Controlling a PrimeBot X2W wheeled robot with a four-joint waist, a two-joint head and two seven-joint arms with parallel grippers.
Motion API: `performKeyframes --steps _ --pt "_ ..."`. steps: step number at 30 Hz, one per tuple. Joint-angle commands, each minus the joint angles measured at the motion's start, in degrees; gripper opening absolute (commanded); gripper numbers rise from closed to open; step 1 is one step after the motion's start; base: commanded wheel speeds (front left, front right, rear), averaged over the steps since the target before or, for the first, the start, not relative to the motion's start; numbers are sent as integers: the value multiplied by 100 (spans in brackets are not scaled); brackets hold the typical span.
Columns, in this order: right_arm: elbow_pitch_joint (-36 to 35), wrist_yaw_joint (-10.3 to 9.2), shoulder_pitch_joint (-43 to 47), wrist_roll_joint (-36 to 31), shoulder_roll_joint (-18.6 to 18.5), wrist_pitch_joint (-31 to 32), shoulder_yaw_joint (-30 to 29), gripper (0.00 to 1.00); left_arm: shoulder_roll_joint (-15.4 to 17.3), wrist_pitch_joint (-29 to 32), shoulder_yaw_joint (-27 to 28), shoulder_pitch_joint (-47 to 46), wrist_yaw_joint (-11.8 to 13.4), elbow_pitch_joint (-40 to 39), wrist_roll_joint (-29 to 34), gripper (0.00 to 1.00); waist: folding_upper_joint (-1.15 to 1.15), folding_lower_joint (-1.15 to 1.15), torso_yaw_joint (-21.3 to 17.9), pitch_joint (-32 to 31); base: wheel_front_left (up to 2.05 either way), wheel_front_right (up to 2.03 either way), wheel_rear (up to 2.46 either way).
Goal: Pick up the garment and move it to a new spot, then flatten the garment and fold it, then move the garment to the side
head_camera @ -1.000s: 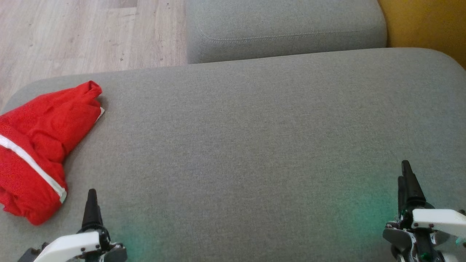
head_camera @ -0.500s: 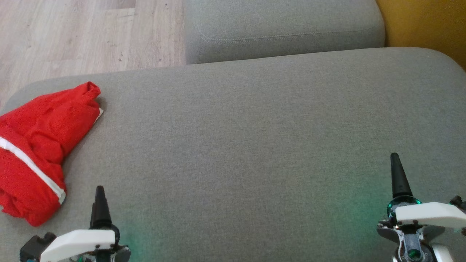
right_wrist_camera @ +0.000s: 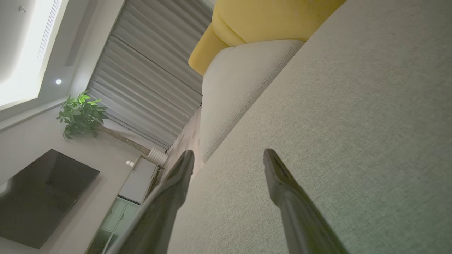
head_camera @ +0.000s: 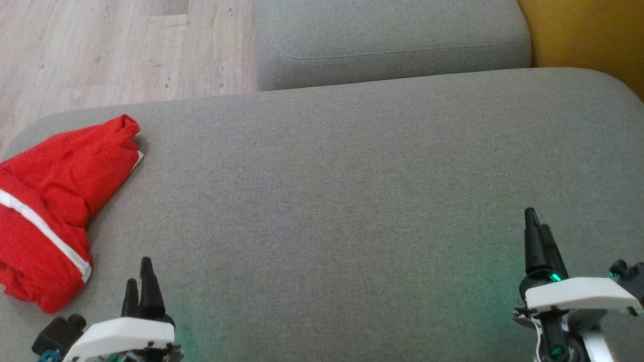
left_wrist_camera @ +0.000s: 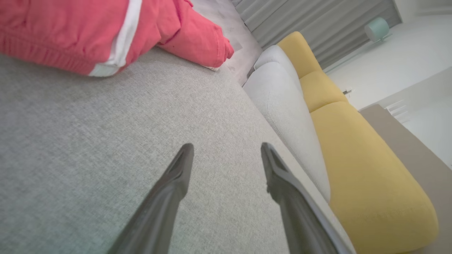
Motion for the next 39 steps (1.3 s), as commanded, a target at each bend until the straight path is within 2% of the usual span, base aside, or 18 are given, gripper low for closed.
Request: performKeyframes --steps 1,32,39 --pt "-242 -2 -125 -267 -67 -97 109 100 134 -79 5 -136 57 -186 239 100 0 0 -3 1 0 0 0" --pt "-288 -3 -102 -2731 -59 -621 384 100 565 -607 -464 36 398 -346 2519 100 0 0 -62 -23 0 0 0" --pt "-208 -3 -61 -3044 -49 -739 330 100 647 -726 -509 87 500 -369 2968 100 0 0 -72 -41 0 0 0"
